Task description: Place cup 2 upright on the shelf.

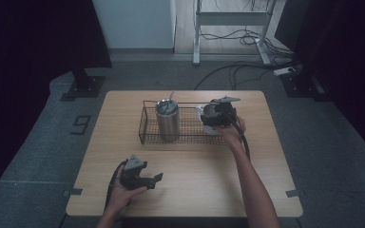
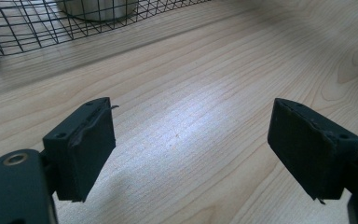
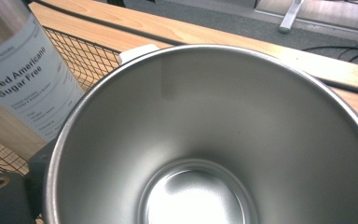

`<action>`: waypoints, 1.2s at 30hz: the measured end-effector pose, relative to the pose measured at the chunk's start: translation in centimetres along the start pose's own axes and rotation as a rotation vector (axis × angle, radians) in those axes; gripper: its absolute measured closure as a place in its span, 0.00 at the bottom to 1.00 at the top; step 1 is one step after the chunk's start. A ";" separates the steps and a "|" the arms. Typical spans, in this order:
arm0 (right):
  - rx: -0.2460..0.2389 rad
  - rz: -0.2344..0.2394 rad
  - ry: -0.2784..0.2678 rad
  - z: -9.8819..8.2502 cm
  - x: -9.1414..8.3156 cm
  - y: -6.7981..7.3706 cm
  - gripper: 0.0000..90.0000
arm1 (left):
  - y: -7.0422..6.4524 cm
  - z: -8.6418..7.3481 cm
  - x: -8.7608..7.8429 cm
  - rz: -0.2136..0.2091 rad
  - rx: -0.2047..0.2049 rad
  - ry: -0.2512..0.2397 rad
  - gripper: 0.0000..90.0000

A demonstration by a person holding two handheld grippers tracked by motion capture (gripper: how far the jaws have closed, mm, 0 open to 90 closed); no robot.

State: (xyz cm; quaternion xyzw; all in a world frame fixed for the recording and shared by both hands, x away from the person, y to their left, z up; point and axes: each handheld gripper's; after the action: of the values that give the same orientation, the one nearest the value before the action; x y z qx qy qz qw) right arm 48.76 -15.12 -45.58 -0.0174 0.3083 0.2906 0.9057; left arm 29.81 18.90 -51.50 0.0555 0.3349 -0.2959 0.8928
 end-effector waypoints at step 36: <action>0.023 -0.007 0.066 -1.5 2.3 -0.2 0.07 | -0.1 -0.1 0.2 -0.014 0.005 0.021 0.17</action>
State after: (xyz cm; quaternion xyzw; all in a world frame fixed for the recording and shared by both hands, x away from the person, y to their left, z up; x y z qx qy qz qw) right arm 49.51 -14.42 -48.17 -0.0179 0.3412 0.2830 0.8962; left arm 29.83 18.73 -51.67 0.0586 0.3438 -0.3023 0.8871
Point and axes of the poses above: each handheld gripper's, and its own axes: x roughly forward along the jaws, z roughly out of its top, y roughly to its left, and after that the axes turned 7 degrees about z, right-handed
